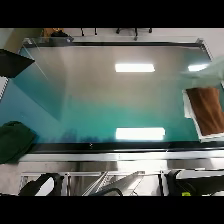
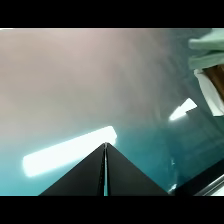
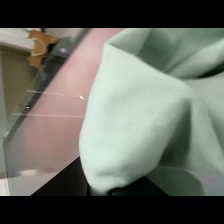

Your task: Fold the shirts.

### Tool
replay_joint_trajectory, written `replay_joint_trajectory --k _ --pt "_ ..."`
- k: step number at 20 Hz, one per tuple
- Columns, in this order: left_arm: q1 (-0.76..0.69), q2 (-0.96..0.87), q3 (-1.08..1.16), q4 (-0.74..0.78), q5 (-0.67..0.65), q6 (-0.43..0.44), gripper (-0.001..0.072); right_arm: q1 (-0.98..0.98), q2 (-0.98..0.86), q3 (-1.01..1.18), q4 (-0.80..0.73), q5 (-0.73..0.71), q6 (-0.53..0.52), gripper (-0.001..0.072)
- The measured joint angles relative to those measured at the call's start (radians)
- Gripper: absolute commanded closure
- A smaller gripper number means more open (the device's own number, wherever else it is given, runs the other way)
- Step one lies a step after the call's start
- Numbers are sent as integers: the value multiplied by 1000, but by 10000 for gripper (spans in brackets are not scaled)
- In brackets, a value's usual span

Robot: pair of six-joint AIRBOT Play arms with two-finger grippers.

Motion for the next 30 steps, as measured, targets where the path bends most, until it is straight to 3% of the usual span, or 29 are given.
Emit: replay_joint_trajectory --k 6,11,12,13,14,17,21,26,27,28,30 --pt "0 0 0 0 -9 19 686 -139 7 -12 -238 306 163 692" --pt "0 0 -1 -1 -11 31 686 -159 34 -138 -447 384 157 686" --pt "0 0 -1 -2 -11 34 686 -161 41 -173 -465 391 151 625" --pt "0 0 -1 -2 -11 34 686 -162 48 -215 -482 395 145 434" --pt "0 0 -1 -2 -11 37 686 -163 56 -254 -502 404 141 352" --pt "0 0 -11 -2 -10 45 686 -164 68 -350 -575 409 137 327" --pt "0 0 -60 -2 -3 54 686 -166 63 -323 -595 409 140 327" --pt "0 0 -81 -2 37 60 686 -166 21 -22 -452 343 222 331" --pt "0 0 -78 -2 42 60 686 -166 18 25 -422 315 237 408" --pt "0 0 -72 -2 47 60 686 -166 18 61 -379 286 244 585" --pt "0 0 -54 -3 51 60 686 -156 17 104 -279 230 243 676"
